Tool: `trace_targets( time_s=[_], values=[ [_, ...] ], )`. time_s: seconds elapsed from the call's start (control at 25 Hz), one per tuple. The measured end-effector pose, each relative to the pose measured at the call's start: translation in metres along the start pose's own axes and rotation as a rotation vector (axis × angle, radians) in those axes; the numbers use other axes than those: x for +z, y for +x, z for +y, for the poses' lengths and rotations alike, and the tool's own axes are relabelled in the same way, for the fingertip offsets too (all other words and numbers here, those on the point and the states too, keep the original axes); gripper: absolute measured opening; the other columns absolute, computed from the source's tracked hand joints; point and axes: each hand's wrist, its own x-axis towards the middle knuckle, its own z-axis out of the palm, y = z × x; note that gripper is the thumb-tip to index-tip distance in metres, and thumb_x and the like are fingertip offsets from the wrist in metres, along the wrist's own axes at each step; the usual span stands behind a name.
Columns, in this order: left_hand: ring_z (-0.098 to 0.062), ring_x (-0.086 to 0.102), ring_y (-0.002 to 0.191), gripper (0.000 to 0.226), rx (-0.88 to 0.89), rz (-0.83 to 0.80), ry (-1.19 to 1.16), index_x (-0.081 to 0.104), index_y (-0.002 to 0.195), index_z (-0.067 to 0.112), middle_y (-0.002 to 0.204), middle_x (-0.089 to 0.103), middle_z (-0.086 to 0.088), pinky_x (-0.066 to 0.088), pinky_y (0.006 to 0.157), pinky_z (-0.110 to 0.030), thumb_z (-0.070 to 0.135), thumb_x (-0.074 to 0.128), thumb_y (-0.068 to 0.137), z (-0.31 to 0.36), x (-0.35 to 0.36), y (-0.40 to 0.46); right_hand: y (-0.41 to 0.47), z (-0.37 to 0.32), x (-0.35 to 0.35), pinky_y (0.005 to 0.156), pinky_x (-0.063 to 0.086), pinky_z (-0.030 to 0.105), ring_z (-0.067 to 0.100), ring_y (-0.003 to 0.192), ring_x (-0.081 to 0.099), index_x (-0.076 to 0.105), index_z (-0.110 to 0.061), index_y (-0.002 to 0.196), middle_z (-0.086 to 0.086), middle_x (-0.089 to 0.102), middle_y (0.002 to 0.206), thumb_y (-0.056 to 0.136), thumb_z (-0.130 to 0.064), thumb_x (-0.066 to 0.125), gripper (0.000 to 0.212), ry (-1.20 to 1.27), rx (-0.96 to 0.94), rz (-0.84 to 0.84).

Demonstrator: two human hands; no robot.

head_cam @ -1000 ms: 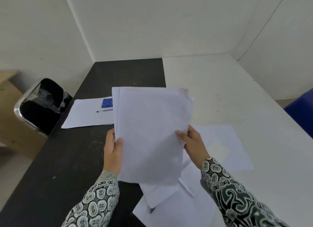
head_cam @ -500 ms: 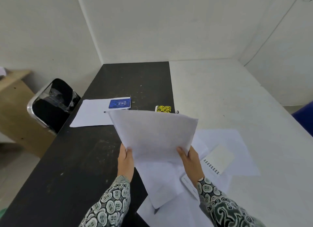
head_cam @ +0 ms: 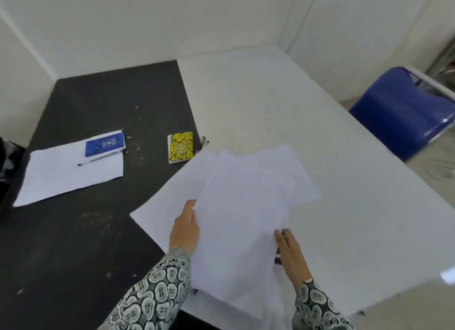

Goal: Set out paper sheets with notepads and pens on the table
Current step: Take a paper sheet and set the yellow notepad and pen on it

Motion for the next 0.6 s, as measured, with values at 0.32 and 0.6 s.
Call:
trace_targets(
  time_s=[0.32, 0.6],
  values=[
    [-0.034, 0.057, 0.107, 0.036, -0.009, -0.297, 0.381, 0.044, 0.129, 0.025, 0.123, 0.058, -0.015, 0.041, 0.095, -0.038, 0.022, 0.026, 0.099, -0.032, -0.008, 0.007, 0.085, -0.029, -0.057, 0.052, 0.043, 0.021, 0.016, 0.064, 0.054, 0.045, -0.001, 0.121, 0.017, 0.060, 0.094, 0.093, -0.011, 0.041, 0.030, -0.111, 0.038, 0.233],
    [-0.032, 0.062, 0.086, 0.037, 0.075, -0.221, 0.314, 0.038, 0.129, 0.036, 0.102, 0.065, -0.012, 0.048, 0.081, -0.041, 0.021, 0.033, 0.096, -0.041, -0.004, -0.023, 0.126, -0.044, -0.041, 0.053, 0.036, 0.025, 0.021, 0.066, 0.051, 0.050, -0.002, 0.118, 0.019, 0.063, 0.100, 0.084, -0.017, 0.055, 0.037, -0.247, 0.115, 0.130]
  ],
)
